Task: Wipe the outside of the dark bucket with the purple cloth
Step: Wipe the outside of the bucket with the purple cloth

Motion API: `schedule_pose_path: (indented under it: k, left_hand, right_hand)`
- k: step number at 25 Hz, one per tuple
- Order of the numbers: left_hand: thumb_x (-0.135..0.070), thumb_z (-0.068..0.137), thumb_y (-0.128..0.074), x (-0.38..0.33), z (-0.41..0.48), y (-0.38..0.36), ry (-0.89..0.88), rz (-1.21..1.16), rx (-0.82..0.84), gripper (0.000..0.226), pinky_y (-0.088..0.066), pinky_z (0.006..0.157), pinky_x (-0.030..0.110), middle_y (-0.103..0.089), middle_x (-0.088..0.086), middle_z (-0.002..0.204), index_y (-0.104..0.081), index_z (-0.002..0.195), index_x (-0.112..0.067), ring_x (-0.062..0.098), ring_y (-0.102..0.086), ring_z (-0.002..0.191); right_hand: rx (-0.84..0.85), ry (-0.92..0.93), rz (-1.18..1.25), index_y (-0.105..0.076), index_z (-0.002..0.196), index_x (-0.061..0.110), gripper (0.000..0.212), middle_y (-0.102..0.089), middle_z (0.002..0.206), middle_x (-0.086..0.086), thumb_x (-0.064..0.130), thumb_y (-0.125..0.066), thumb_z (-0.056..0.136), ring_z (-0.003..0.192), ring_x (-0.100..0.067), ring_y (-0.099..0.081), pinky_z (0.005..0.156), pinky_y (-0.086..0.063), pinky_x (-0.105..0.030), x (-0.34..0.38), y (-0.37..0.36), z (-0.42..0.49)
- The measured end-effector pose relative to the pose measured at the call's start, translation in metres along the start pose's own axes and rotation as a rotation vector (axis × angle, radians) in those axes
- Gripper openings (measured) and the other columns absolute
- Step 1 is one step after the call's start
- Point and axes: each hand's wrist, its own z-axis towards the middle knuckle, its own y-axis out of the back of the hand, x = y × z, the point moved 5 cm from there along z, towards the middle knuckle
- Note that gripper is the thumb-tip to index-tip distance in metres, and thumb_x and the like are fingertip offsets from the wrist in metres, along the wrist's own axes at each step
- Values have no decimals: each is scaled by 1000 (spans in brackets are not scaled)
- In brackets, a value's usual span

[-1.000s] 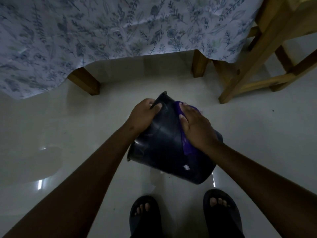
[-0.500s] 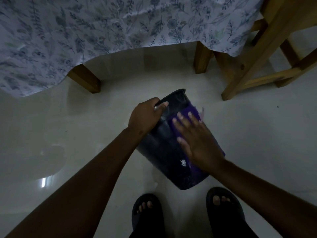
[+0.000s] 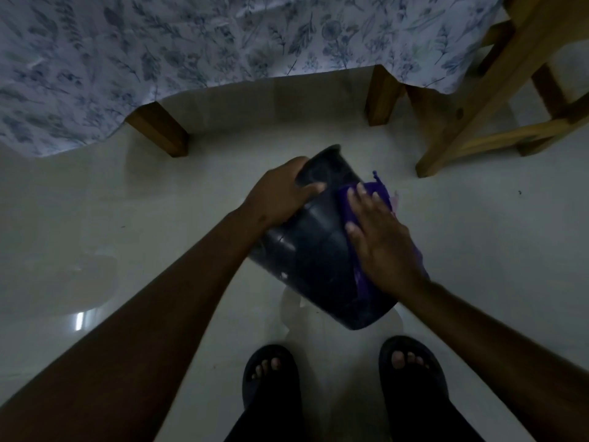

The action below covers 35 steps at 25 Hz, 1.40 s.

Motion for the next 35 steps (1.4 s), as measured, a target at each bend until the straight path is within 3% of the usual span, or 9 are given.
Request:
schedule_pose_path:
  k: [3,8,14,20,26,28,31,33,35]
  left_hand:
    - [-49,90,-56,22,-28,2,159,-61,-104,33,-41,62,17,-65,-5,94,-57,107,-21,13,-61,83]
    - [-46,91,-56,13,-14,0,144,17,-205,25,-40,59,26,-60,-4,78,-53,90,-22,16,-59,72]
    - [-44,94,-53,17,-23,0,136,-5,-211,25,-36,55,17,-61,-3,83,-53,93,-19,8,-53,67]
    - [-45,94,-50,22,-15,-2,145,36,-224,26,-36,54,23,-60,-2,81,-52,90,-20,17,-56,71]
    - [-43,95,-49,16,-6,-1,165,80,-239,32,-38,64,27,-61,1,86,-58,101,-12,19,-56,75]
    - [-44,94,-49,19,-1,-3,227,100,-232,33,-37,62,28,-60,1,84,-58,99,-13,21,-57,75]
    - [-44,94,-48,13,15,-3,237,126,-214,32,-35,59,28,-58,1,82,-57,97,-13,21,-55,74]
    - [-41,96,-47,7,19,-2,179,144,-202,32,-35,64,28,-56,1,83,-56,99,-11,21,-53,75]
    - [-36,98,-45,5,20,-2,140,129,-178,27,-34,61,27,-56,1,84,-55,98,-12,19,-51,75]
  right_hand:
    - [16,-312,193,-21,151,25,53,-26,158,2,41,-24,101,144,-19,-26,116,-21,-42,-25,4,11]
    - [-29,-62,-239,-11,152,20,62,-11,160,-2,48,-20,97,148,-24,-9,115,-14,-43,37,-24,-60]
    - [65,-297,238,-25,150,24,52,-32,156,0,42,-28,101,141,-23,-33,115,-23,-39,-19,3,25]
    - [0,71,-299,-13,152,22,63,-18,160,-2,50,-24,97,148,-26,-12,116,-18,-47,37,-26,-46]
    - [-66,-137,18,-24,150,17,56,-31,156,-5,41,-29,100,143,-23,-30,115,-23,-41,11,-2,20]
    - [-86,-124,-70,-22,150,17,56,-27,158,-5,39,-28,100,145,-25,-25,116,-20,-42,16,-6,1]
    - [-13,129,-384,-16,152,19,64,-14,160,-6,43,-33,96,147,-30,-12,115,-21,-54,46,-37,-66]
    - [-32,198,-384,-16,152,21,65,-14,161,-6,46,-36,95,148,-30,-11,115,-22,-54,49,-42,-66]
    - [-94,75,-280,-15,152,22,62,-16,160,-4,46,-31,97,148,-26,-13,116,-19,-50,41,-24,-24]
